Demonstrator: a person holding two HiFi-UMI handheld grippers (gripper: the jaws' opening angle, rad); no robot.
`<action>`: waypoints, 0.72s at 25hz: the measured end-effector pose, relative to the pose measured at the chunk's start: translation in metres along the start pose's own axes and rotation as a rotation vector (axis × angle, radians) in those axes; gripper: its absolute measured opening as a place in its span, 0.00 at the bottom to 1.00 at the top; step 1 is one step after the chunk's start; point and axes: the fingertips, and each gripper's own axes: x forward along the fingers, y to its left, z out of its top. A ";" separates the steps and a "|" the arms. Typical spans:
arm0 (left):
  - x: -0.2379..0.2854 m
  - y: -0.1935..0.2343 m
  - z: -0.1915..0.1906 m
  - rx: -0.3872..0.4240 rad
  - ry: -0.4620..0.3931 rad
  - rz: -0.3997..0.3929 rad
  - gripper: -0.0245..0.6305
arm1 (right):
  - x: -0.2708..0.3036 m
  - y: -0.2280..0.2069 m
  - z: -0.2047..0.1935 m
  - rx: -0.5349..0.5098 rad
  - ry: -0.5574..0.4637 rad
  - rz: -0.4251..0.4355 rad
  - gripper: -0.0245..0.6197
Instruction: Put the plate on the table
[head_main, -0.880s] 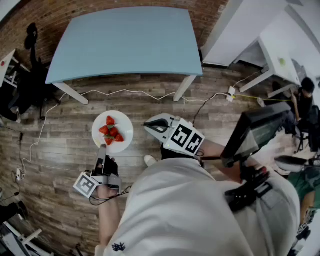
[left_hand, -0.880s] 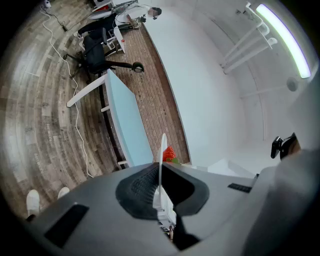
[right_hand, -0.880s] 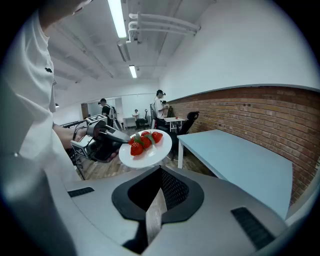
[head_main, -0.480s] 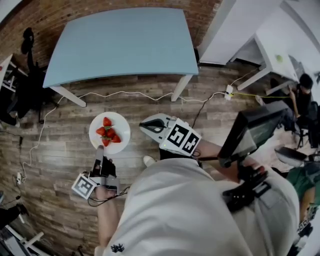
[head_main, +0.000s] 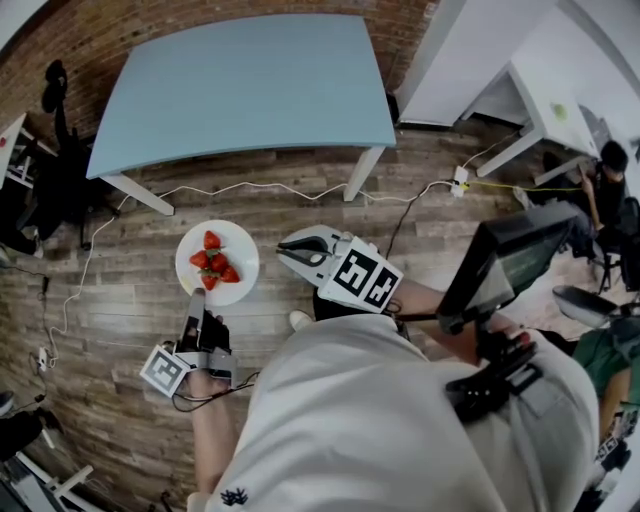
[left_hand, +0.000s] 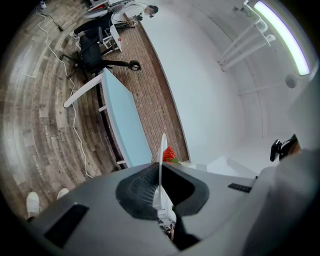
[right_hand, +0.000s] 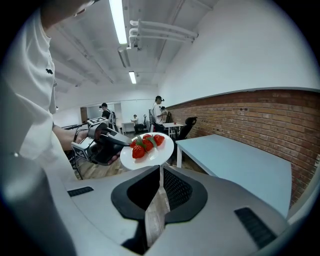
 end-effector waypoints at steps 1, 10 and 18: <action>0.006 0.000 0.000 -0.003 0.004 -0.003 0.06 | -0.002 -0.001 0.000 -0.001 -0.004 -0.007 0.06; 0.061 -0.001 0.007 -0.037 0.042 -0.021 0.06 | -0.006 -0.081 0.005 0.011 -0.053 -0.078 0.12; 0.157 0.000 0.042 -0.021 0.105 -0.012 0.06 | 0.014 -0.181 0.017 0.042 -0.058 -0.137 0.12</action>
